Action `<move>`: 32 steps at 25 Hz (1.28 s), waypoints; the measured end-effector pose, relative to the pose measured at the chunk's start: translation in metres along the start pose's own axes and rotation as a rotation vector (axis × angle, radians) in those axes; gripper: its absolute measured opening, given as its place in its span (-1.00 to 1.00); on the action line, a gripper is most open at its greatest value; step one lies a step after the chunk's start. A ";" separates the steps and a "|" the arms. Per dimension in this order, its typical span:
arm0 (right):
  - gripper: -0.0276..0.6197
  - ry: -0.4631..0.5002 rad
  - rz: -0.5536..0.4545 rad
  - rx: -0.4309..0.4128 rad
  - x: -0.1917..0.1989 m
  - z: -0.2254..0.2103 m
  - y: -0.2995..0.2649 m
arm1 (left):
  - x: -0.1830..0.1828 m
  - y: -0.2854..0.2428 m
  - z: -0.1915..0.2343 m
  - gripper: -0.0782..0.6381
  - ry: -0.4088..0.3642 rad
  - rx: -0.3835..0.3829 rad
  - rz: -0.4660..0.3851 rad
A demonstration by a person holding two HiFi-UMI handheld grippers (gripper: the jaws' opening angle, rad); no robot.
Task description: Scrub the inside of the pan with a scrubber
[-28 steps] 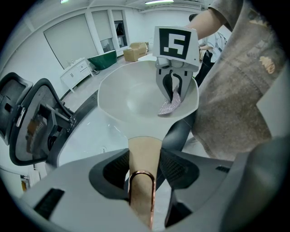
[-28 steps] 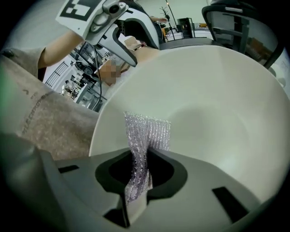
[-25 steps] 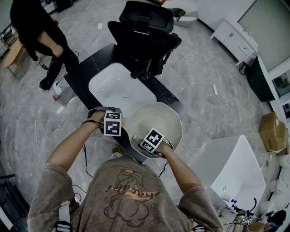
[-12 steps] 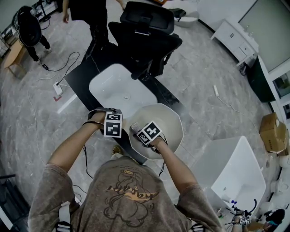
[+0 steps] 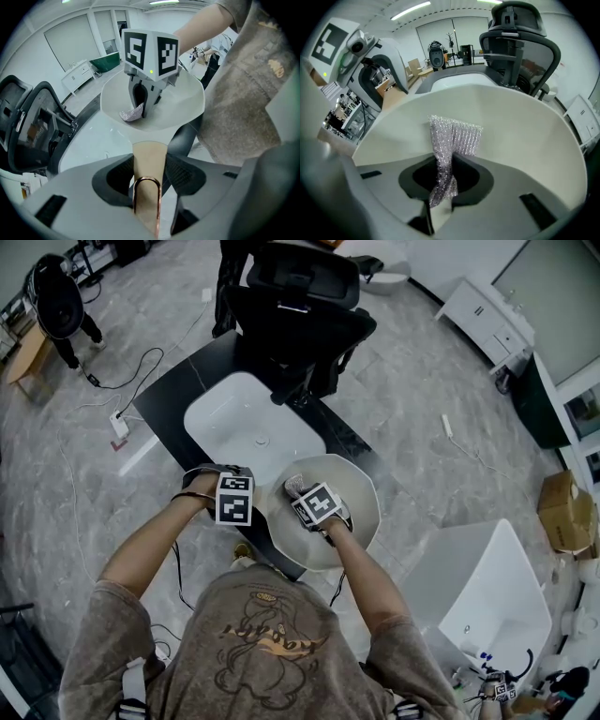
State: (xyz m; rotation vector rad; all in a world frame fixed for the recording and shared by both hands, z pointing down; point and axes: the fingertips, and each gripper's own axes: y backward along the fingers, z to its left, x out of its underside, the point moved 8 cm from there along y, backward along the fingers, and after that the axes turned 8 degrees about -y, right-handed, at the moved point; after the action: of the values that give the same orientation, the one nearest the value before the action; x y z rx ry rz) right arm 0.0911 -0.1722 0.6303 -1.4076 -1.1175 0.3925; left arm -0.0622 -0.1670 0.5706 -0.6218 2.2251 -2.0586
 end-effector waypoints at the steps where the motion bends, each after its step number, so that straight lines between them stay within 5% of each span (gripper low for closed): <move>1: -0.66 0.013 0.006 0.025 0.000 -0.005 0.001 | 0.000 0.000 0.000 -0.16 0.001 0.000 -0.001; 13: -0.66 0.017 0.083 0.189 0.033 -0.062 0.024 | 0.001 -0.002 0.000 -0.16 0.001 0.002 -0.004; 21: -0.66 -0.086 0.143 0.166 0.062 -0.063 0.038 | 0.001 -0.001 0.000 -0.16 0.004 0.000 -0.002; 32: -0.66 -0.135 0.129 0.032 0.080 -0.023 0.040 | -0.001 0.000 0.001 -0.16 0.001 0.019 0.014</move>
State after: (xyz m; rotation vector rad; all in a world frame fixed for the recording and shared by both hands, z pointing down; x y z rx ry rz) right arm 0.1625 -0.1134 0.6293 -1.4464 -1.1274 0.6026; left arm -0.0611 -0.1672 0.5699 -0.6019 2.2006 -2.0713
